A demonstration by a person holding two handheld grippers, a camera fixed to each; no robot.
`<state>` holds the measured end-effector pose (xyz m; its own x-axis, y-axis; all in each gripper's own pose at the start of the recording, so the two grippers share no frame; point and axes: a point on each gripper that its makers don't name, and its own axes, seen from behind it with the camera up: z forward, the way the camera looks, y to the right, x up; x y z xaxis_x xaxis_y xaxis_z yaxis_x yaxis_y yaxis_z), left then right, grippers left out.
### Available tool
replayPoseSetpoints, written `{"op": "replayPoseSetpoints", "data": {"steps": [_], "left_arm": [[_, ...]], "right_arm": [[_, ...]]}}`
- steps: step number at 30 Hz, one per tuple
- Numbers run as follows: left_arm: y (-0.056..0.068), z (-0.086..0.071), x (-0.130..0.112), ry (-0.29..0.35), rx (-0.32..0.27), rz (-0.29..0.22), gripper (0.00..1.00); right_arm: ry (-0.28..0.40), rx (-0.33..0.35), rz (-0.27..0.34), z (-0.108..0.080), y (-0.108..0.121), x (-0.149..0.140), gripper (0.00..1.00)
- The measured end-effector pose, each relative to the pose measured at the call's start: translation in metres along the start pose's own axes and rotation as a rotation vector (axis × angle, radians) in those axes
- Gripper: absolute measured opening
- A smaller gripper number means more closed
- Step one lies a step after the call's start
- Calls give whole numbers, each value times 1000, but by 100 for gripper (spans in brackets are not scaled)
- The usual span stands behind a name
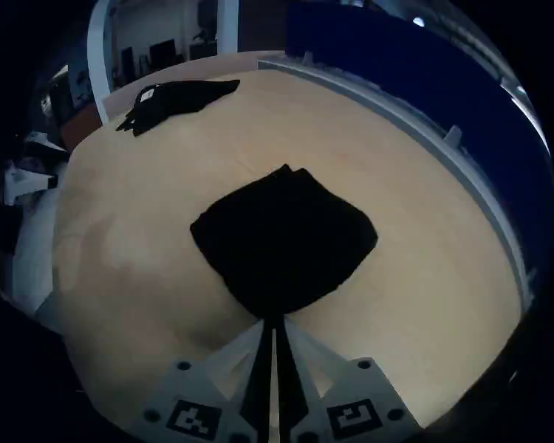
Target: Fold towel
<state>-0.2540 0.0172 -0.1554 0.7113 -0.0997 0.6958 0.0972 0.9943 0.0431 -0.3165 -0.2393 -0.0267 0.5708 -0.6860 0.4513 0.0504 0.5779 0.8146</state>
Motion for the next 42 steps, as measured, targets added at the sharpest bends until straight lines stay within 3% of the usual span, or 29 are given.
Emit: {"op": "replayPoseSetpoints", "data": {"steps": [12,20,32,42], "left_arm": [[10,0,22,38,-16,19,97],[18,0,35,59,-29,26,97],[26,1,48,75,-46,45,97],[37,7,58,74,-63,53,97]], "right_arm": [[124,-45,-45,-58,26,74,3],[183,-78,-65,-91,38,104,3],[203,-119,-35,-115,61,100,3],[204,-175,3,-145,105,76,3]]}}
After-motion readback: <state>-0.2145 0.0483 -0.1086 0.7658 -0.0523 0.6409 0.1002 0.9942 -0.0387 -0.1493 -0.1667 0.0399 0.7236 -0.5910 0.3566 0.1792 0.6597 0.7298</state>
